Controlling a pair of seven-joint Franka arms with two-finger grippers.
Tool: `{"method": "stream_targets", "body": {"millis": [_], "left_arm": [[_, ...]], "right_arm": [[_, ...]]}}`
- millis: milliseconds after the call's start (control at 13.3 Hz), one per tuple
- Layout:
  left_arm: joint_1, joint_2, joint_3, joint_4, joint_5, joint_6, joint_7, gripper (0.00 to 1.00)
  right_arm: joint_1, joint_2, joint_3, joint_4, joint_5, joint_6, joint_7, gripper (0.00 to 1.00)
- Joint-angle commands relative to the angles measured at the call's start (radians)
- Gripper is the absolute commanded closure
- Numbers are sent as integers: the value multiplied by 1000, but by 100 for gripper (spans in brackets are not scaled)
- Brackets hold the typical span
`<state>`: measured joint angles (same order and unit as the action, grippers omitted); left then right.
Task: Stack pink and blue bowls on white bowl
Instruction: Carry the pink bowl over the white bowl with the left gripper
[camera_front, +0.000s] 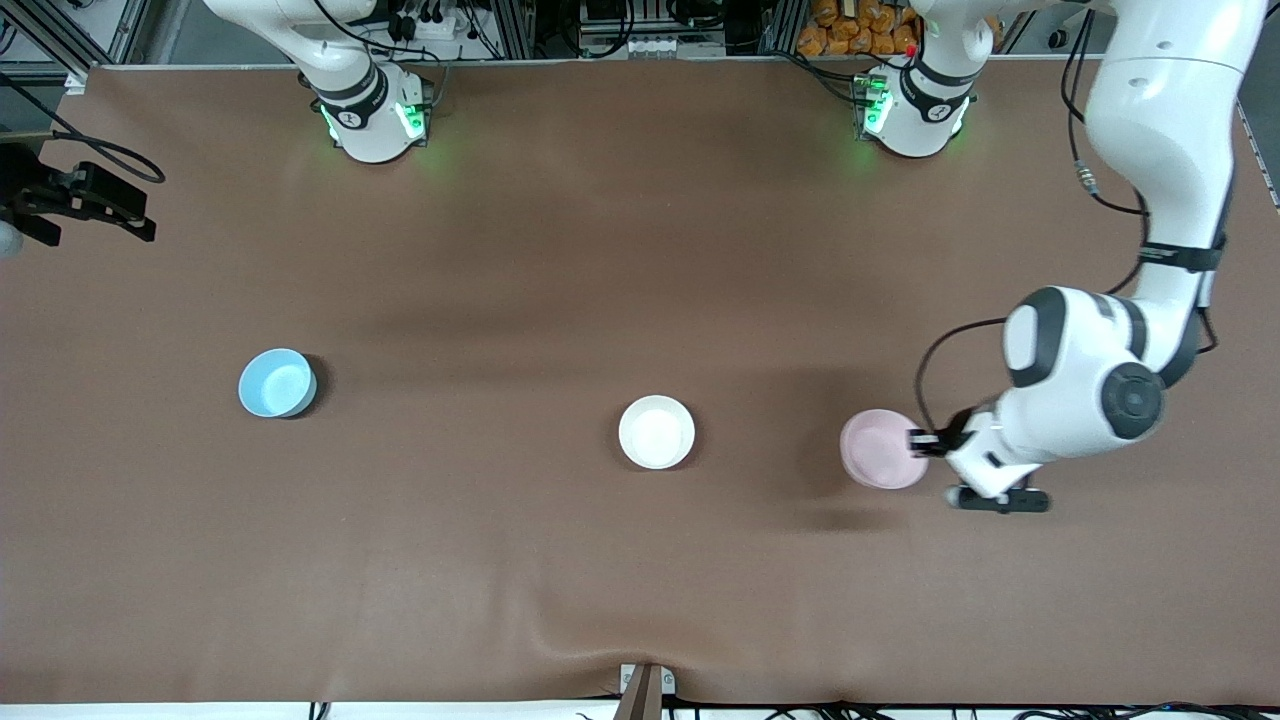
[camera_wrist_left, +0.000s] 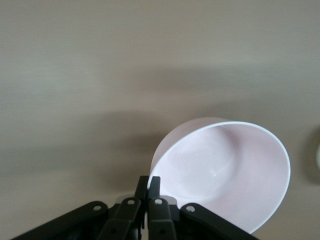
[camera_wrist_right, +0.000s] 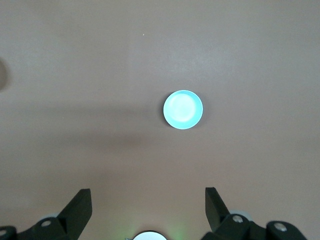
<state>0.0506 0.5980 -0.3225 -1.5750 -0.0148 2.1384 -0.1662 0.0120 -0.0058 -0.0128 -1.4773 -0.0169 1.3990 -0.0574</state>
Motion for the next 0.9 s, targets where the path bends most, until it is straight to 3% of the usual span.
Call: {"method": "stream_targets", "body": {"millis": [0, 225, 600, 825], "left_arm": [[-145, 72, 10, 125, -14, -18, -208, 100], [-254, 146, 14, 225, -14, -5, -375, 100], [-386, 235, 26, 254, -14, 142, -656, 100], [-442, 240, 62, 259, -16, 146, -735, 100]], "right_arm": [[-21, 1, 11, 8, 11, -3, -2, 0], [-23, 1, 11, 8, 11, -2, -2, 0], [-23, 7, 11, 8, 11, -5, -4, 0], [-29, 9, 10, 6, 11, -5, -5, 0]]}}
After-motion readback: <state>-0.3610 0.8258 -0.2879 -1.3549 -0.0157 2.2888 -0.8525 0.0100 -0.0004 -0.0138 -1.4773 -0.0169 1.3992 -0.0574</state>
